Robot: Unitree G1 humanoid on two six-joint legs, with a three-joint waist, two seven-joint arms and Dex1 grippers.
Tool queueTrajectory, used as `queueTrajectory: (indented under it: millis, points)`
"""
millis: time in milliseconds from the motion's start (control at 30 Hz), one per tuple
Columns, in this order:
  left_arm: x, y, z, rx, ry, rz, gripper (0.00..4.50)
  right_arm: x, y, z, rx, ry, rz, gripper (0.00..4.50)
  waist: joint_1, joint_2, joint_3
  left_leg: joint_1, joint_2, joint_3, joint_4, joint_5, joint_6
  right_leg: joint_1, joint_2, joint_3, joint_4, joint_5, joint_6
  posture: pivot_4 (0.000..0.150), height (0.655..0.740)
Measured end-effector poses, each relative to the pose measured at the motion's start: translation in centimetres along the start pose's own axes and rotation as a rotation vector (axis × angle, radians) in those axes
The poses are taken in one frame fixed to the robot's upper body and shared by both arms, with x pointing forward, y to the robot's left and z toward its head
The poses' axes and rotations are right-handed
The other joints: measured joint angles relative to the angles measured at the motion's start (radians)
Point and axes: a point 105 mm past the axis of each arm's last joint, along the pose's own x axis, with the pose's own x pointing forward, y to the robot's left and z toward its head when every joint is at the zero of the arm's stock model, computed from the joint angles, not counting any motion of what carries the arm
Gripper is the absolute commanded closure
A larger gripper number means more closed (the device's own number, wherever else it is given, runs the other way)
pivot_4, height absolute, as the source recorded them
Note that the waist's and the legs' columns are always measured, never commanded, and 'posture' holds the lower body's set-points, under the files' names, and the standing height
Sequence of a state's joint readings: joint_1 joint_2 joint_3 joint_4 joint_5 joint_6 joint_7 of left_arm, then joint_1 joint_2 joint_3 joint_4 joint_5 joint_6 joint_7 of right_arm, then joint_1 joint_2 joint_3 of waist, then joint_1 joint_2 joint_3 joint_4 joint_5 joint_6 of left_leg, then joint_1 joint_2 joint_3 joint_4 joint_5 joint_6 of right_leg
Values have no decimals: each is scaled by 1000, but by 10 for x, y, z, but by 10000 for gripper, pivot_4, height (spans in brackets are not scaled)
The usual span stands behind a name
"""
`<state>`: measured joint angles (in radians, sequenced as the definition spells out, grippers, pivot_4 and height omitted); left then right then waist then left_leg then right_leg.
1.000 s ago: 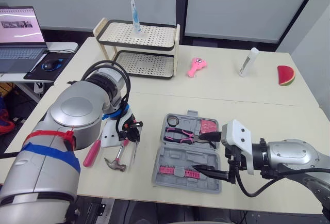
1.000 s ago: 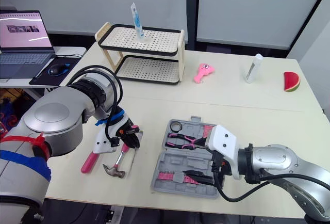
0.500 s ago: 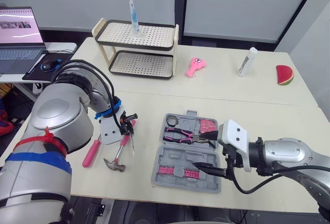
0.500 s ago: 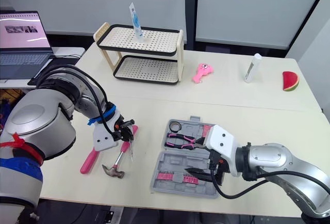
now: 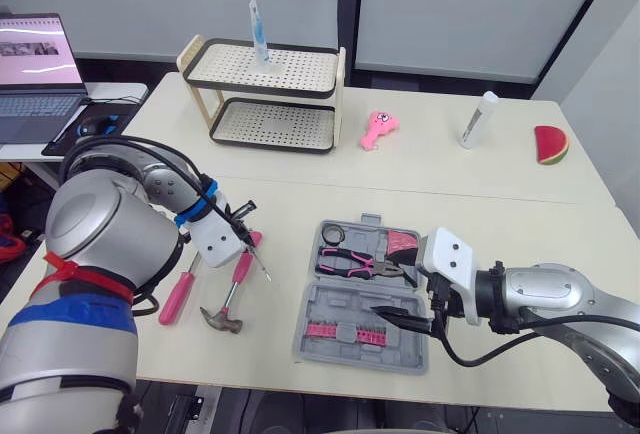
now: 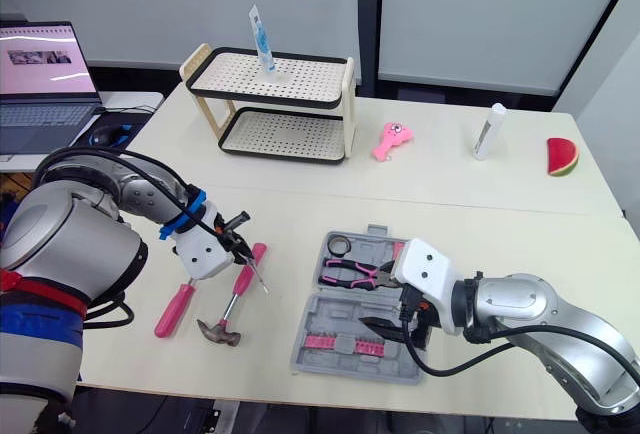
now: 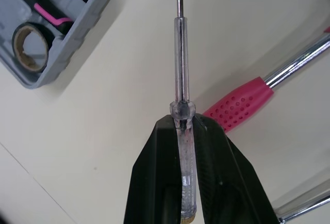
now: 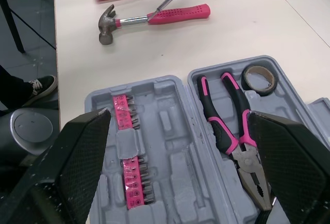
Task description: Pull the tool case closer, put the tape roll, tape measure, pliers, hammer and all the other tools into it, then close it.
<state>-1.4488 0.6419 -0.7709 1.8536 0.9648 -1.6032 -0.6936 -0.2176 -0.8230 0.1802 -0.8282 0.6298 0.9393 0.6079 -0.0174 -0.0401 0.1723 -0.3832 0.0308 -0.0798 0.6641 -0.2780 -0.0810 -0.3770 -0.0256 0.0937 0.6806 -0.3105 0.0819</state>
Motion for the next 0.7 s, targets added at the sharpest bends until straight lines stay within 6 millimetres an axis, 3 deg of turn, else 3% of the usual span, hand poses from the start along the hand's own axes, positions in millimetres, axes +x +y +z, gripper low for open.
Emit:
queueTrajectory:
  millis: [367, 700]
  points:
    - [-16, 3, 0, -135, -17, 157, 44155, 4, -2, 2, -16, 6, -7, 0, -10, 0, 0, 0, 1, -1, 0, 0, 0, -1, 0, 0, 0, 0, 0, 1500, 7350]
    - [-15, -20, -11, 38, 36, 44, 44155, 7, -3, 0, -7, 18, -4, 0, -12, 1, 1, 0, 2, 0, 0, 0, 0, -1, 0, 0, 1, 0, 0, 1500, 7350]
